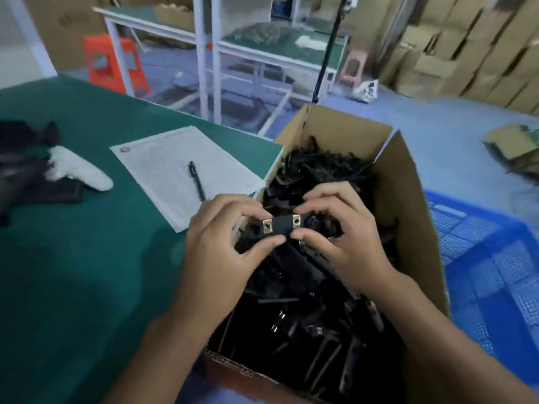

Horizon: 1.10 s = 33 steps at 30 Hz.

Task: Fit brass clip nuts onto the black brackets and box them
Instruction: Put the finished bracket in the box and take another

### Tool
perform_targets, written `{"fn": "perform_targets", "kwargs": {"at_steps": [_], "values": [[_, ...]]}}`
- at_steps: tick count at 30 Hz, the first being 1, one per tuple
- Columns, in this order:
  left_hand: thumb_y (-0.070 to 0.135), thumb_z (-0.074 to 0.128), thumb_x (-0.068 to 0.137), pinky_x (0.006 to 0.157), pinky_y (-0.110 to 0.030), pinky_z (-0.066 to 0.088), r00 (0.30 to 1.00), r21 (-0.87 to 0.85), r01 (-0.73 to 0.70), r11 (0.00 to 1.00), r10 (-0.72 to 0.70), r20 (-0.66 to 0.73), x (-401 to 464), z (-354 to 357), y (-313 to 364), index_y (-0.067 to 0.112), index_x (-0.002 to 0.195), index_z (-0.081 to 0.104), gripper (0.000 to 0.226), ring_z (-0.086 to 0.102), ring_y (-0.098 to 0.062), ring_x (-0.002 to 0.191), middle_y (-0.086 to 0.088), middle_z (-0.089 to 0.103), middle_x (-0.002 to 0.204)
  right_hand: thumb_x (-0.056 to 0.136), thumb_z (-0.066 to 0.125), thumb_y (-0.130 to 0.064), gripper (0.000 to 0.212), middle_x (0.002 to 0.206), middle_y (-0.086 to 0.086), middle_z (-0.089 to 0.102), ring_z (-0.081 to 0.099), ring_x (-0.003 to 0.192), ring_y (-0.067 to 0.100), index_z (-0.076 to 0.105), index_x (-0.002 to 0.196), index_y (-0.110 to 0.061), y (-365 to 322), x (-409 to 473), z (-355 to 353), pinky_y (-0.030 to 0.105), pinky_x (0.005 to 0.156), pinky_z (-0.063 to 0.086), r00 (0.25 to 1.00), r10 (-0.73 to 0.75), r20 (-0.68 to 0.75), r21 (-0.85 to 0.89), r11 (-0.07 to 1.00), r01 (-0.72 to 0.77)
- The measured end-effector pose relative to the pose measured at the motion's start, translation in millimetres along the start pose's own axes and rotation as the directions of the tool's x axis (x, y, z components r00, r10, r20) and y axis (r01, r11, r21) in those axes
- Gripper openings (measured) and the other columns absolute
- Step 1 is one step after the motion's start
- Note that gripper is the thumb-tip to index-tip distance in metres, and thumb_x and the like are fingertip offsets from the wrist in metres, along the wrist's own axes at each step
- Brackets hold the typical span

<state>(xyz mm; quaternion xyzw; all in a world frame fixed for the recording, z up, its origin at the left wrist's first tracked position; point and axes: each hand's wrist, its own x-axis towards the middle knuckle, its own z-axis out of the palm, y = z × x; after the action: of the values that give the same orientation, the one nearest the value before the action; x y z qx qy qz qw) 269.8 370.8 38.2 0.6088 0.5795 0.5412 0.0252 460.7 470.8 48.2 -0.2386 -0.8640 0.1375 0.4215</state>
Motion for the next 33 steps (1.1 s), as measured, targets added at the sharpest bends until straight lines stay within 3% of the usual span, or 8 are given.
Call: {"fn": "perform_targets", "kwargs": {"at_steps": [4,8,12,16,19,23,28,33], "values": [[0.047,0.084,0.072,0.101,-0.031,0.040,0.981,0.067,0.126,0.990,-0.134,0.139,0,17,0,0.033,0.121,0.062,0.055,0.050,-0.006,0.119,0.022,0.055,0.123,0.087,0.076,-0.043,0.044,0.124,-0.004,0.055,0.054,0.120,0.010,0.066,0.122,-0.020,17,-15,-8,0.026,0.100,0.044,0.984,0.171,0.041,-0.089,0.982,-0.167],[0.051,0.065,0.085,0.095,-0.028,0.038,0.995,0.171,0.098,0.980,-0.098,-0.009,-18,-30,-12,0.040,0.092,0.065,0.013,0.055,0.009,0.108,0.028,0.063,0.107,0.086,0.071,-0.044,0.029,0.119,-0.014,0.057,0.055,0.118,0.010,0.073,0.109,-0.027,16,-16,15,0.037,0.098,0.048,0.963,0.251,0.100,-0.049,0.968,-0.247],[0.053,0.057,0.085,0.088,-0.013,0.035,0.958,0.295,0.262,0.919,-0.213,-0.190,-57,-119,-25,0.038,0.077,0.060,0.017,0.055,0.016,0.100,0.029,0.064,0.102,0.090,0.072,-0.049,0.016,0.108,-0.019,0.061,0.062,0.105,0.007,0.073,0.084,-0.033,-6,0,65,0.025,0.093,0.045,0.984,0.108,0.141,0.110,0.986,-0.124],[0.069,0.036,0.090,0.064,-0.012,0.041,0.776,0.252,0.554,0.793,-0.383,-0.501,-112,-220,-33,0.038,0.085,0.058,0.039,0.059,0.004,0.072,0.020,0.064,0.085,0.087,0.058,-0.070,0.032,0.105,-0.021,0.064,0.063,0.095,-0.003,0.067,0.076,-0.042,-65,37,130,0.009,0.087,0.042,0.974,-0.073,0.217,0.260,0.965,0.014],[0.073,0.030,0.093,0.058,-0.015,0.039,0.528,0.155,0.707,0.690,-0.369,-0.765,-153,-284,-39,0.034,0.081,0.060,0.051,0.056,-0.005,0.064,0.004,0.061,0.075,0.083,0.055,-0.076,0.030,0.104,-0.024,0.065,0.061,0.095,-0.007,0.059,0.075,-0.048,-123,59,183,0.002,0.085,0.038,0.936,-0.162,0.311,0.377,0.926,0.035],[0.055,0.035,0.105,0.055,-0.034,0.035,0.276,0.052,0.789,0.613,-0.278,-0.920,-204,-328,-53,0.029,0.064,0.059,0.054,0.047,-0.018,0.055,-0.003,0.048,0.060,0.082,0.062,-0.073,0.031,0.107,-0.026,0.061,0.058,0.104,-0.004,0.050,0.080,-0.044,-176,93,267,0.009,0.087,0.038,0.888,-0.247,0.389,0.443,0.895,0.054],[0.066,0.030,0.097,0.057,-0.027,0.032,0.240,0.065,0.728,0.682,-0.166,-0.956,-235,-336,-79,0.034,0.065,0.057,0.052,0.046,-0.007,0.058,-0.013,0.054,0.069,0.073,0.087,-0.049,0.069,0.139,0.011,0.040,0.038,0.130,0.037,0.059,0.132,-0.028,-185,144,355,0.047,0.107,0.035,0.880,-0.078,0.468,0.033,0.997,0.071],[0.064,0.031,0.103,0.056,-0.033,0.036,0.271,0.122,0.711,0.692,-0.109,-0.956,-243,-339,-101,0.026,0.068,0.052,0.056,0.051,-0.012,0.060,0.001,0.063,0.079,0.069,0.094,-0.026,0.046,0.118,0.006,0.048,0.056,0.106,0.037,0.068,0.107,-0.019,-166,144,374,0.048,0.089,0.053,0.937,-0.112,0.332,0.082,0.993,0.090]]}}
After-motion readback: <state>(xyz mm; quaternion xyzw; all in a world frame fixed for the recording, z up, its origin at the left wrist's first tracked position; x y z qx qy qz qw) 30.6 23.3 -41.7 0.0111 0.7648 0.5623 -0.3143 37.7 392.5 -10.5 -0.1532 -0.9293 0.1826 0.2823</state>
